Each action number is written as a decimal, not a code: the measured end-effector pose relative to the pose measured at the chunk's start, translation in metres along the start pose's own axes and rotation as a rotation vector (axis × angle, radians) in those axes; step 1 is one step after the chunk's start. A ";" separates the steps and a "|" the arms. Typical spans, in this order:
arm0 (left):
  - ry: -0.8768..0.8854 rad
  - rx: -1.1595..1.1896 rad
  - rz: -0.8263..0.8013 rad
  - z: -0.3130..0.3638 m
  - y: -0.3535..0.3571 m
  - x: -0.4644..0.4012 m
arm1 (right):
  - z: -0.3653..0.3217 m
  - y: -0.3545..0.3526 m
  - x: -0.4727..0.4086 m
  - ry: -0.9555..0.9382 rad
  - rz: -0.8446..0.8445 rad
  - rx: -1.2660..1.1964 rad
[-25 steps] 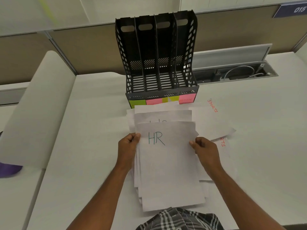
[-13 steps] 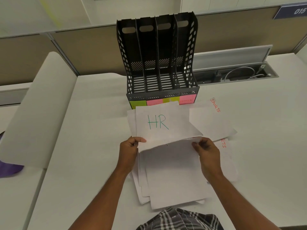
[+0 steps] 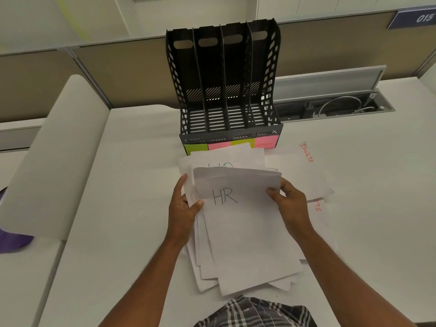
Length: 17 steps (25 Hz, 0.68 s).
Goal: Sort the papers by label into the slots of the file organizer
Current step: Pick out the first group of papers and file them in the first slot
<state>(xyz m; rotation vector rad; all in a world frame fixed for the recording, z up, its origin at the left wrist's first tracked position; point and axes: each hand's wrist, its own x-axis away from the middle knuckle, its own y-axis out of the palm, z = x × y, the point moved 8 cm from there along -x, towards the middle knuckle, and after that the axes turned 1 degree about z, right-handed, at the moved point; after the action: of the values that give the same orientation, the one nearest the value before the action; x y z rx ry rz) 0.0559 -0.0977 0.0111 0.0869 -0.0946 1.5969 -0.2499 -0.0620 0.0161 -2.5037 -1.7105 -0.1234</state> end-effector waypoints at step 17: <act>-0.075 0.106 0.017 0.005 -0.003 0.001 | -0.006 0.002 0.006 -0.127 -0.117 -0.141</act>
<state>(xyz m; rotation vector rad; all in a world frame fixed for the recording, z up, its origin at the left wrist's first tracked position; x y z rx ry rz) 0.0584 -0.0969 0.0163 0.2289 -0.0690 1.6152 -0.2458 -0.0579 0.0230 -2.5598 -1.9636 -0.0990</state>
